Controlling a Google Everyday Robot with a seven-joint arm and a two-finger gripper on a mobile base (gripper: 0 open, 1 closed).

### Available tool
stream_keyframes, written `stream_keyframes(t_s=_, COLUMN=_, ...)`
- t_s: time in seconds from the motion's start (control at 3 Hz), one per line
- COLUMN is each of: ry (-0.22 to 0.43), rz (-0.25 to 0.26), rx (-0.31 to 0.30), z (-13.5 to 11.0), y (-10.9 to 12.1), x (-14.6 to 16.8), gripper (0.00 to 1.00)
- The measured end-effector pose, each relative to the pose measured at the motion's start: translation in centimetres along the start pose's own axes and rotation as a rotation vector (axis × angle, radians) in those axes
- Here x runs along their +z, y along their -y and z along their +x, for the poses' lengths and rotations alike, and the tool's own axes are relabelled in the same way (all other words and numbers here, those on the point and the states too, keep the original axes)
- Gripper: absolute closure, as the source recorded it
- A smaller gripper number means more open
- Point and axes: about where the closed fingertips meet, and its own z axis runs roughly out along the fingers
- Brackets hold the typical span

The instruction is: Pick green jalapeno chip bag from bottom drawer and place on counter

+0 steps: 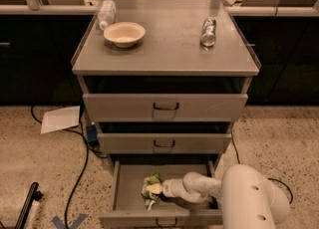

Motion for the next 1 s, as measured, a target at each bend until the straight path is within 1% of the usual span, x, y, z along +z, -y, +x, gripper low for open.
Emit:
stream_keyframes(t_s=0.67, ry=0.000, rz=0.000, rx=0.000, z=0.00, y=0.00, x=0.00, gripper=0.89)
stream_keyframes(t_s=1.0, ry=0.000, rz=0.000, rx=0.000, z=0.00, y=0.00, x=0.00, gripper=1.00)
